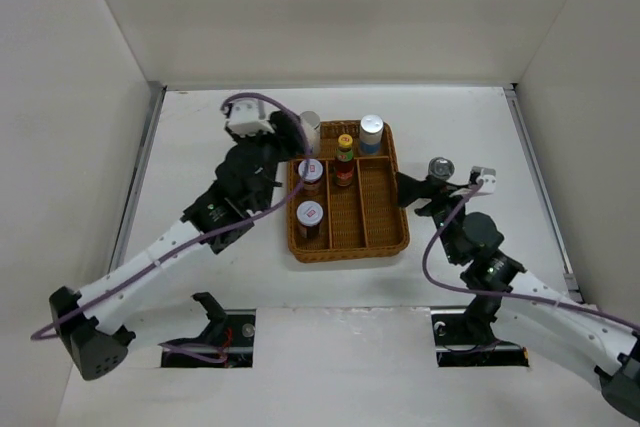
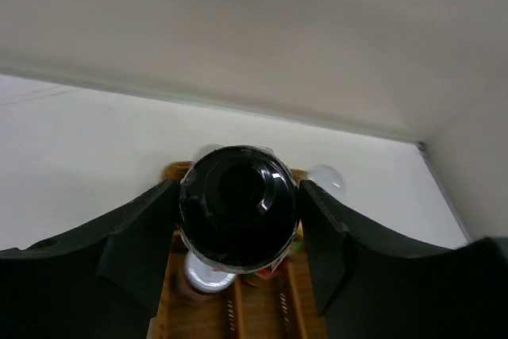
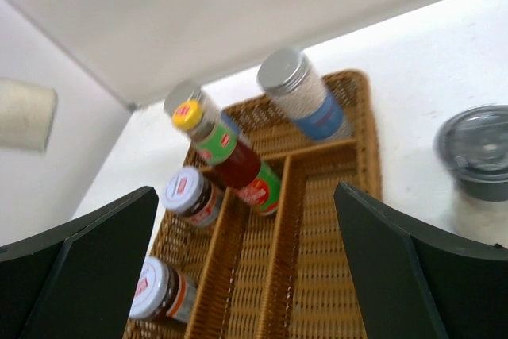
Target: Organize the condiment bottles
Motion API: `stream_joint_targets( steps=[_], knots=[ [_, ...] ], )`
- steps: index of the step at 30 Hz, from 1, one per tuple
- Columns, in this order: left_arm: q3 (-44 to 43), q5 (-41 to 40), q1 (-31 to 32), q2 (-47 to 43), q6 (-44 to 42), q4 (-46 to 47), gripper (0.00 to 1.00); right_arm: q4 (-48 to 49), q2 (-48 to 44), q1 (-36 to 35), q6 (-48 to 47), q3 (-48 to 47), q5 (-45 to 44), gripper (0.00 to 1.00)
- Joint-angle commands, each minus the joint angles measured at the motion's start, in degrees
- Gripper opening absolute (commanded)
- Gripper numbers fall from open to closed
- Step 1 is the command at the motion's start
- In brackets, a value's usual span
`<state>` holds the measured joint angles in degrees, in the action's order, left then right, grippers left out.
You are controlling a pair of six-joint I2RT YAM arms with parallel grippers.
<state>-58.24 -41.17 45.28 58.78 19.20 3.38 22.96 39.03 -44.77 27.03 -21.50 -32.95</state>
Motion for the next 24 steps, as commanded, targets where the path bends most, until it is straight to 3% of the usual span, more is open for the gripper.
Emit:
stream_joint_targets(
  steps=[1, 5, 8, 13, 24],
  knots=[
    [-4.68, -0.49, 7.91, 4.57, -3.72, 7.25, 0.34, -4.58, -5.0, 2.45, 1.8, 0.49, -6.6, 1.0],
    [-7.94, 0.38, 14.87, 11.6, -5.31, 10.33, 0.34, -10.03, -10.45, 6.93, 5.39, 1.37, -7.83, 1.0],
    [-9.7, 1.09, 16.64, 18.1, -6.02, 12.35, 0.34, -14.33, -14.14, 10.62, 8.56, 1.98, -8.01, 1.0],
    [-13.21, 2.93, 15.59, 28.82, -6.46, 15.87, 0.34, -17.25, -16.79, 15.02, 11.2, 2.95, -5.29, 1.0],
    [-20.6, 5.66, 11.99, 45.18, -7.86, 21.05, 0.33, -14.44, -15.38, 15.73, 12.26, 4.62, -2.29, 1.0]
  ],
)
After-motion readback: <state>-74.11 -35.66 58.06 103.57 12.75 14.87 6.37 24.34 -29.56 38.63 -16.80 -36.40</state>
